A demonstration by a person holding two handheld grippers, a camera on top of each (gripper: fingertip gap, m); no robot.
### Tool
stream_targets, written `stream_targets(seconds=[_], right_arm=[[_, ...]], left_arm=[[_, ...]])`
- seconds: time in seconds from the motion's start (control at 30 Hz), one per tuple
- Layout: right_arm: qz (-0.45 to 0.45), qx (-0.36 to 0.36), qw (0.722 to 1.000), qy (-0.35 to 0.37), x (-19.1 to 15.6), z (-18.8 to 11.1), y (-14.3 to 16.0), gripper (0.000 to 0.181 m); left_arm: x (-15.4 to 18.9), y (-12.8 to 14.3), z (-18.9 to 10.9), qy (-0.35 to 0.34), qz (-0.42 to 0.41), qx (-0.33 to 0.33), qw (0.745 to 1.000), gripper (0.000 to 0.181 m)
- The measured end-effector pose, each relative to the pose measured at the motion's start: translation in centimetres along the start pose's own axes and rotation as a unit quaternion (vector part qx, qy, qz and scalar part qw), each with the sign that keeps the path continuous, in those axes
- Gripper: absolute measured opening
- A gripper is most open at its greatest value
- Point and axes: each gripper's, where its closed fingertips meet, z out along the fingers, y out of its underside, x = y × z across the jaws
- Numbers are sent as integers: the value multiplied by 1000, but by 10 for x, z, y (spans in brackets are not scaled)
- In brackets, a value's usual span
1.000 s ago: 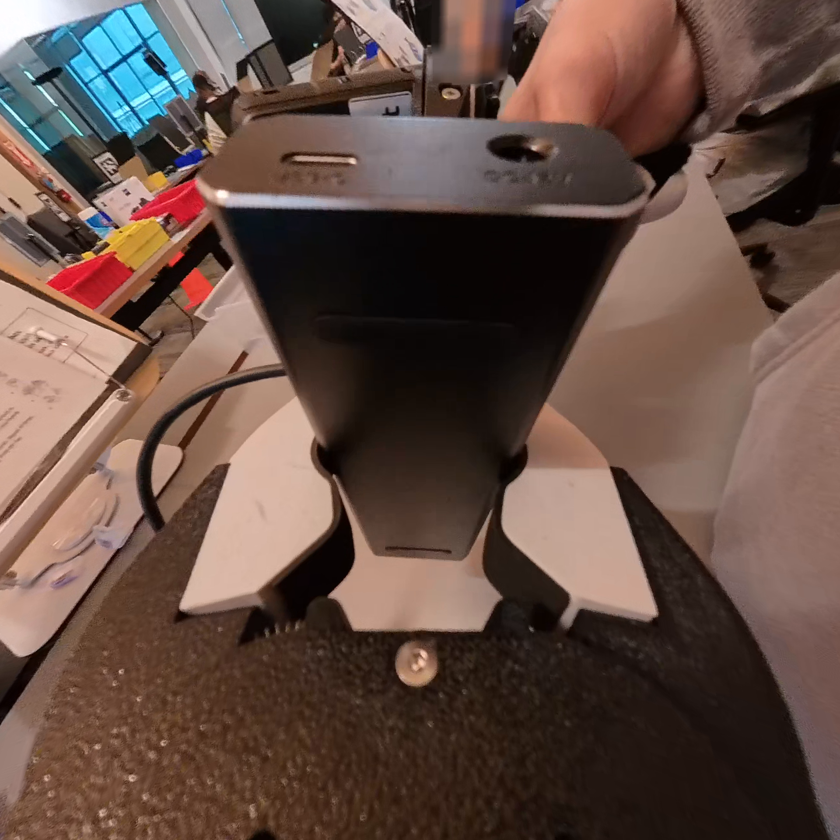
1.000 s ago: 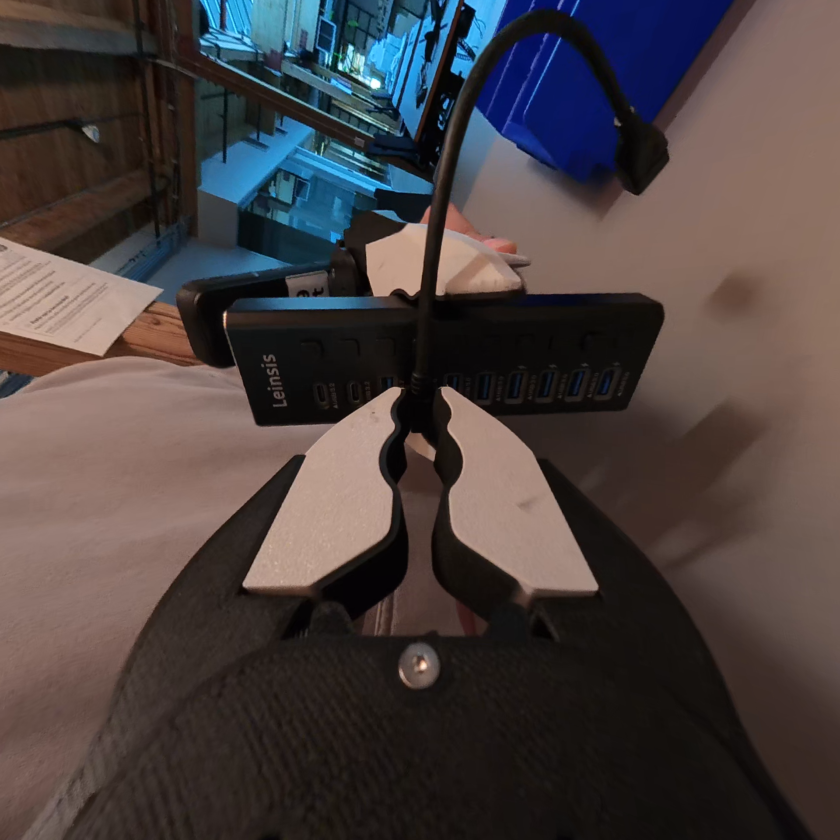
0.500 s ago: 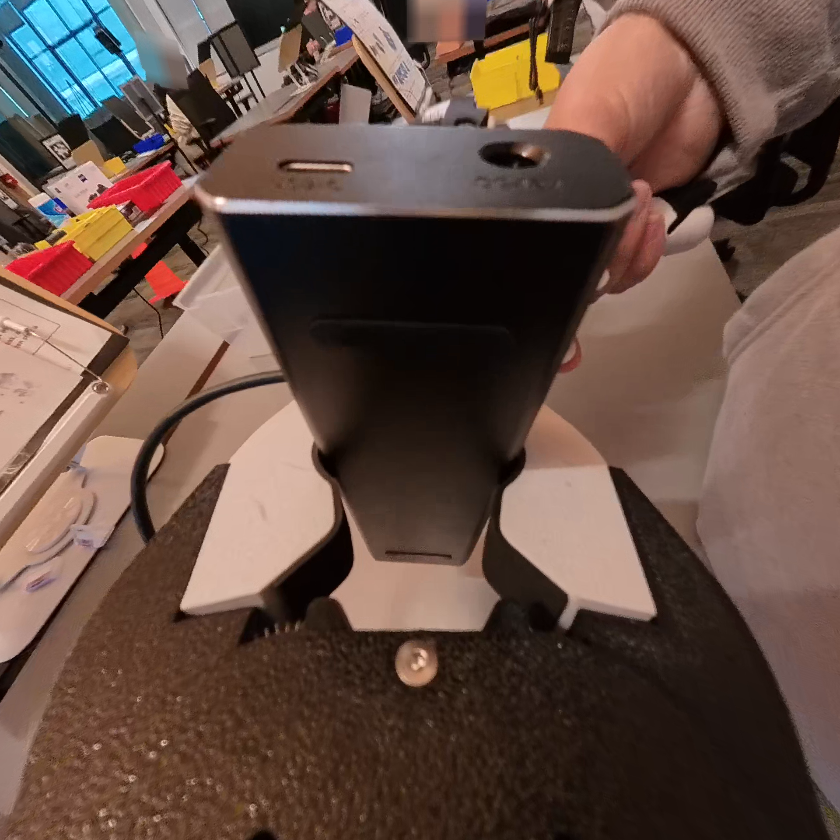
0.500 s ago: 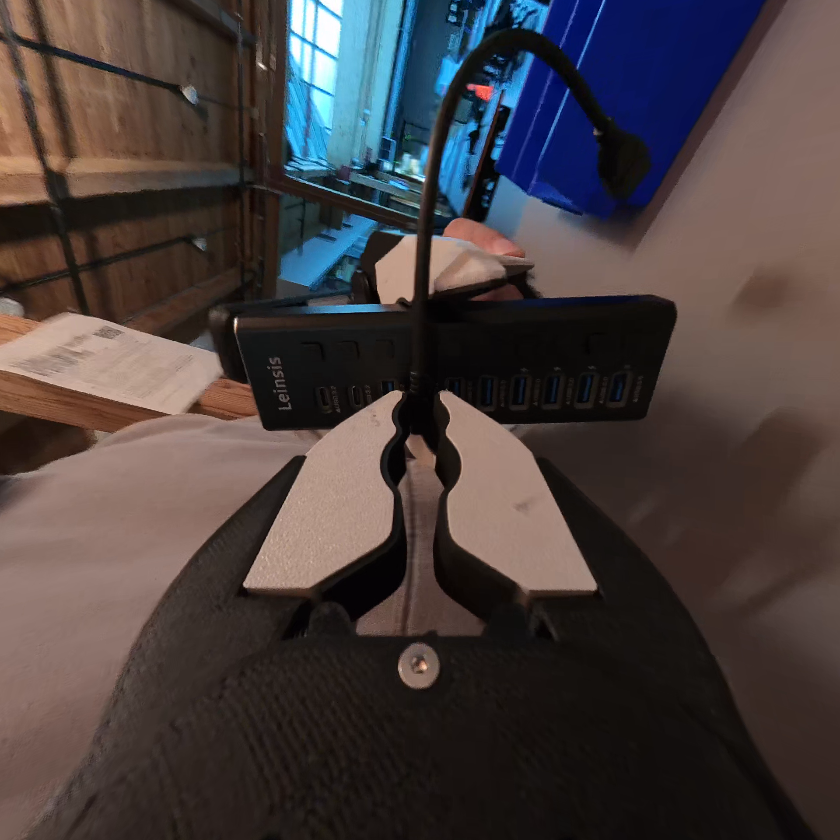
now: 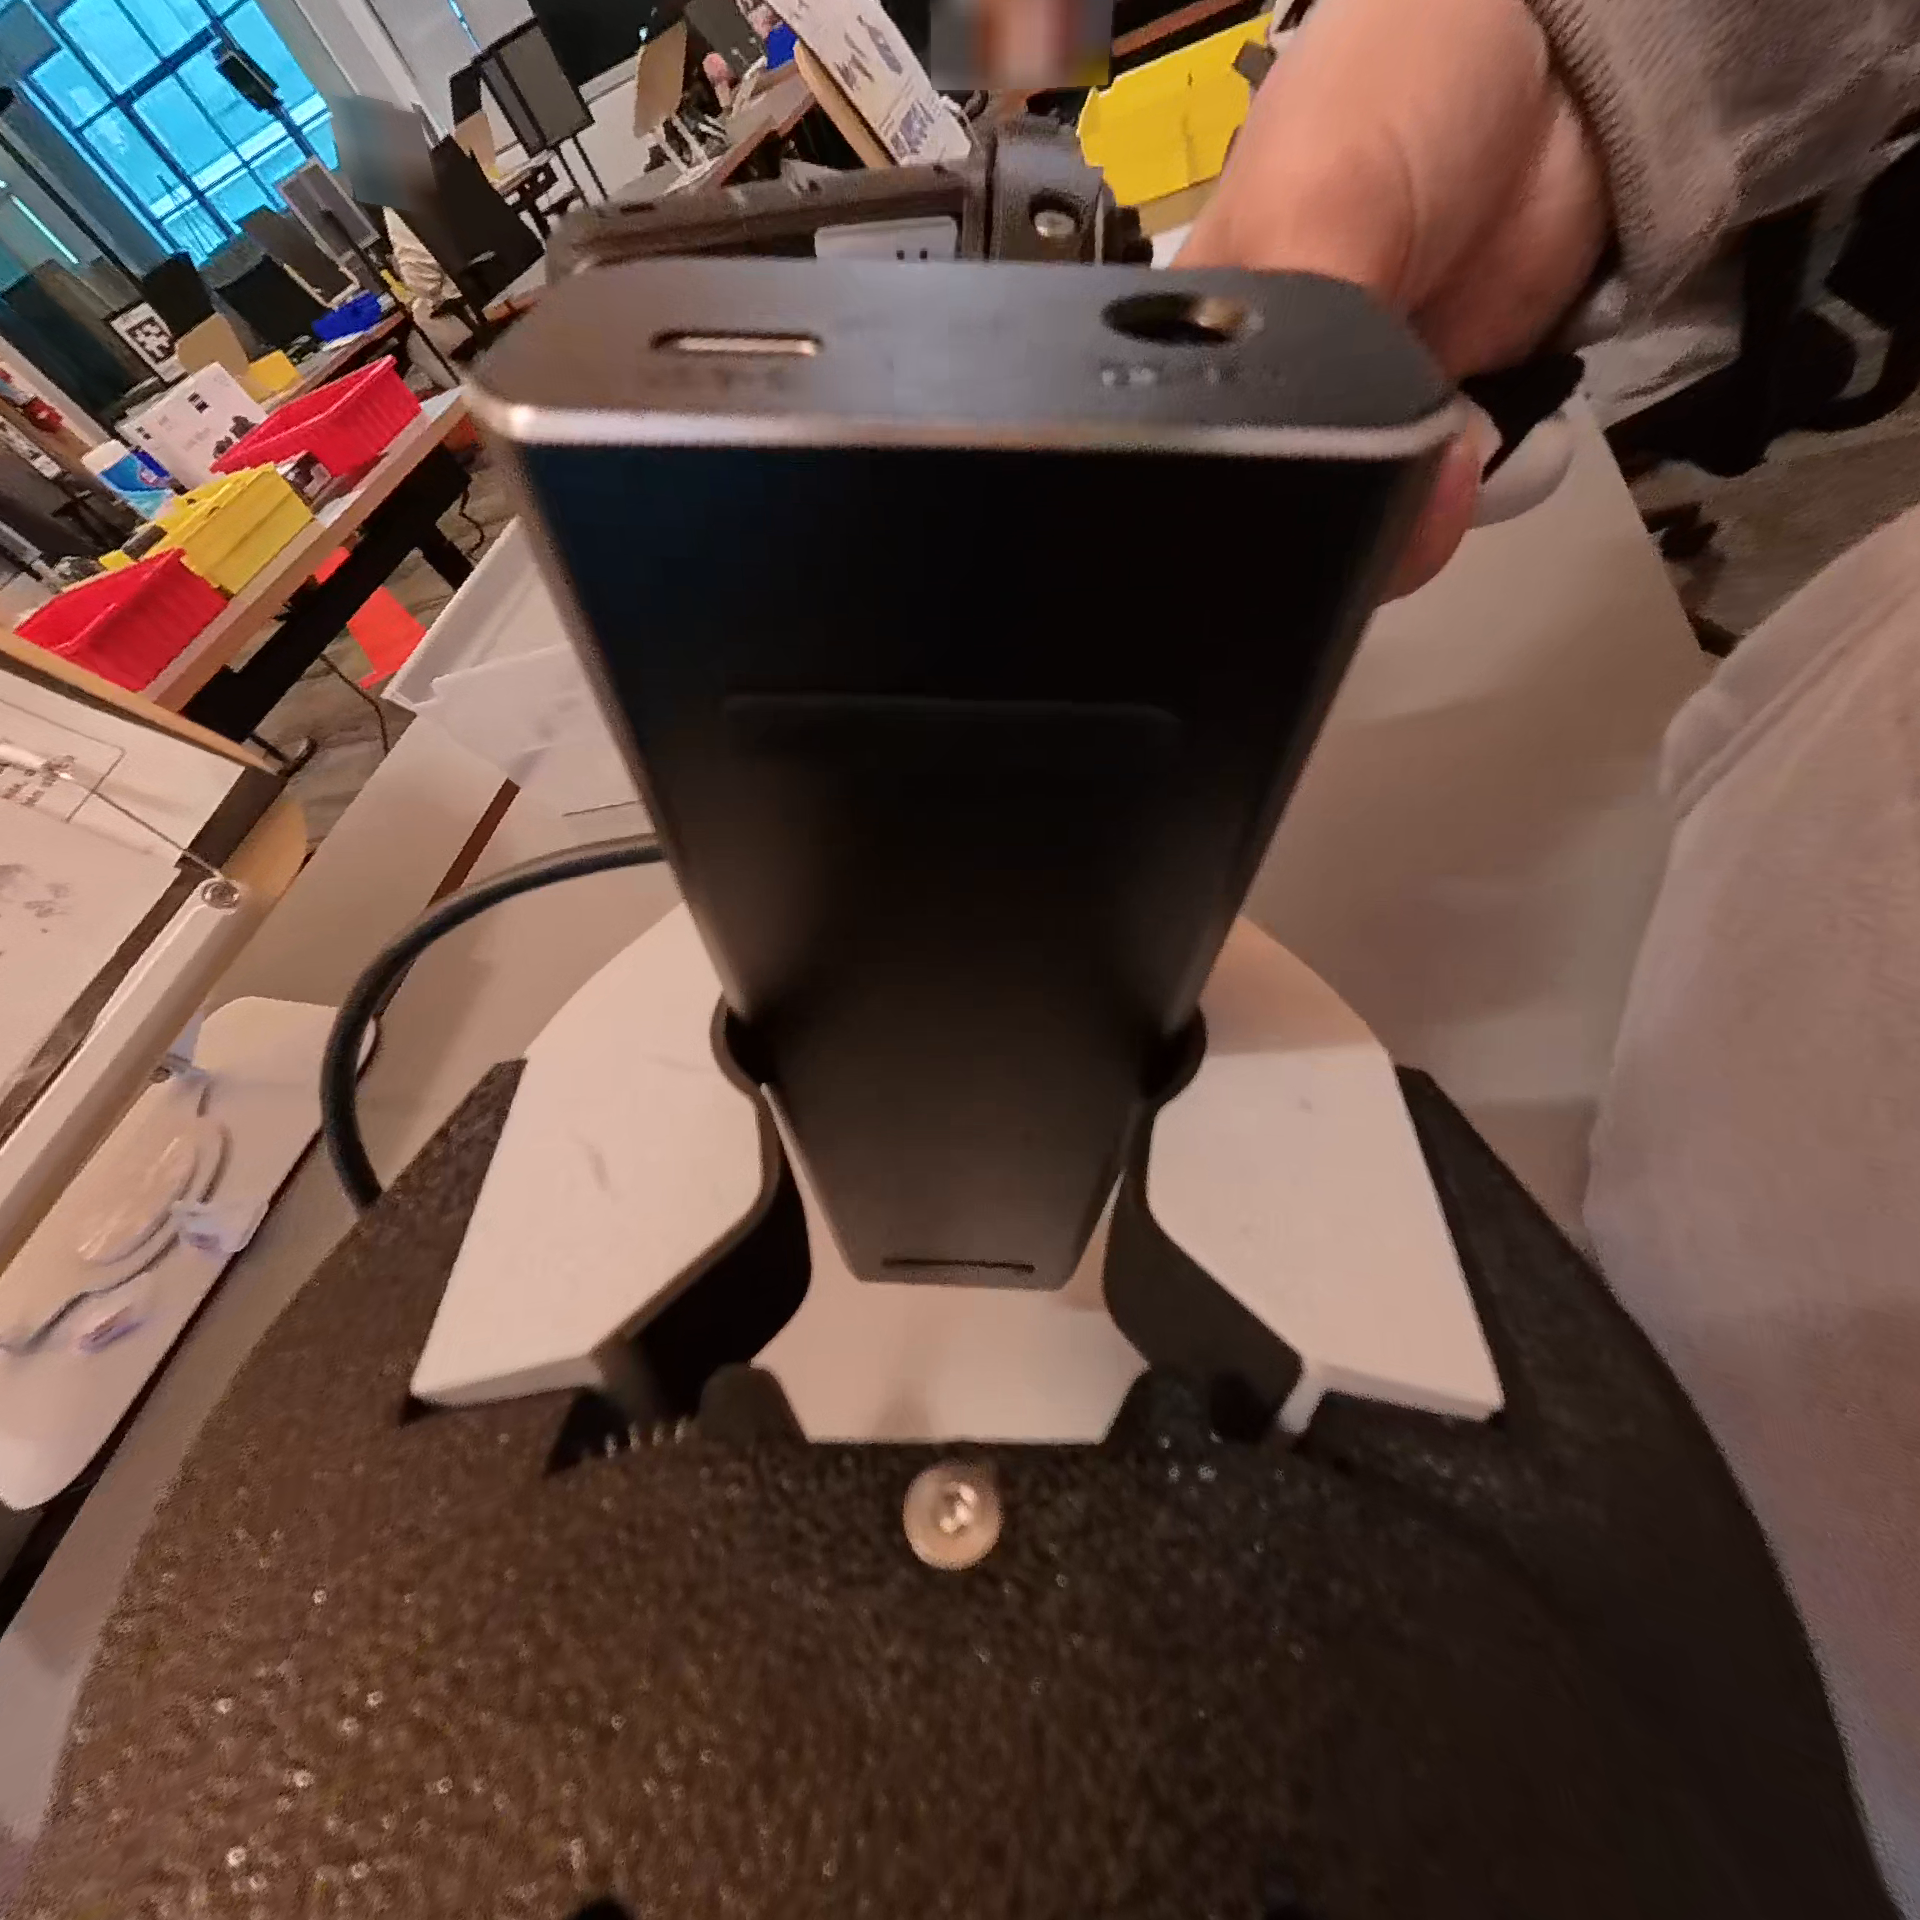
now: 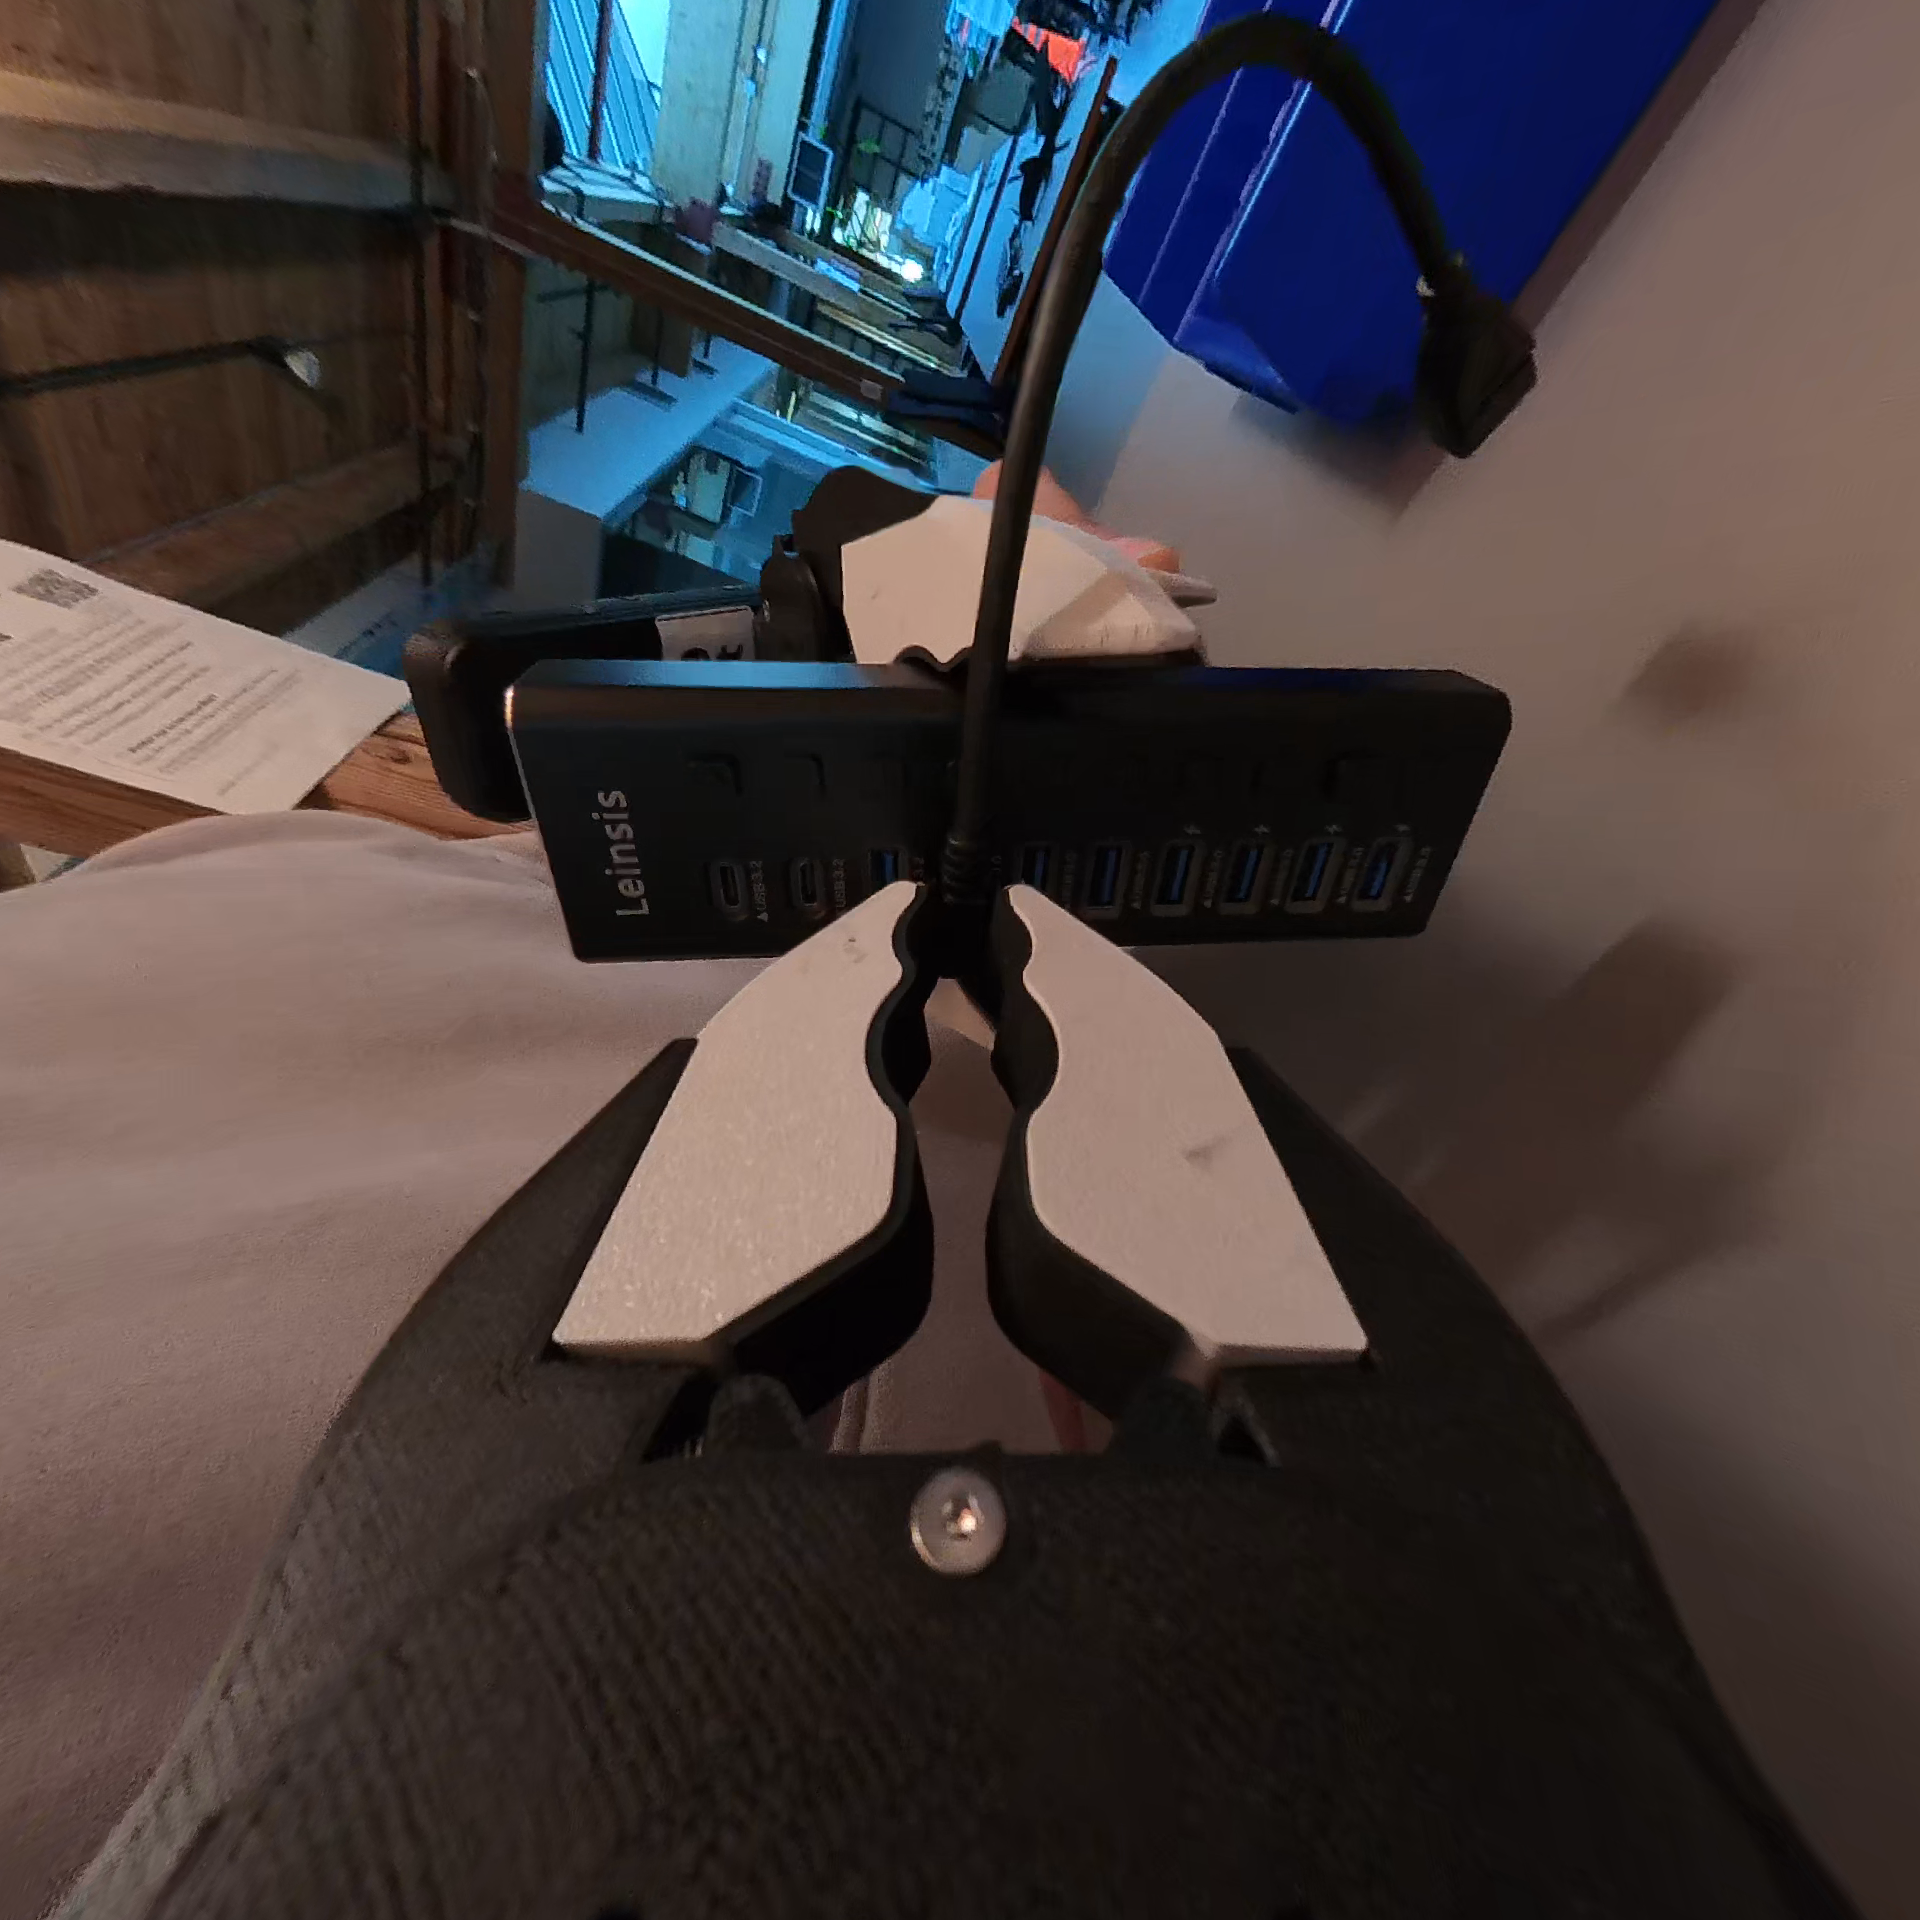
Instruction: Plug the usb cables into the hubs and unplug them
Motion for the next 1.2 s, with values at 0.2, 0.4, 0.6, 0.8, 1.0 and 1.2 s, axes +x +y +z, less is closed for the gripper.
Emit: stream_targets(seconds=[0.2, 0.4, 0.6, 0.8, 1.0, 1.2], right_arm=[[1, -6, 1000, -4, -5, -6, 0, 11], [21, 1, 1000, -12, -6, -3, 0, 10], [60, 21, 997, -43, -6, 8, -7, 9], [68, 51, 995, -48, -2, 17, -7, 10], [14, 8, 1000, 2, 5, 18, 1, 10], [11, -20, 1000, 19, 14, 12, 4, 10]], left_arm=[[1, -7, 2, 3, -3, 8, 1000, 72], [2, -9, -2, 16, -21, 35, 999, 72], [1, -5, -9, 43, -41, 48, 997, 71], [2, 4, -13, 43, -45, 53, 997, 70], [6, 11, -9, 30, -33, 38, 998, 71], [10, 19, -1, 37, -18, 5, 999, 71]])
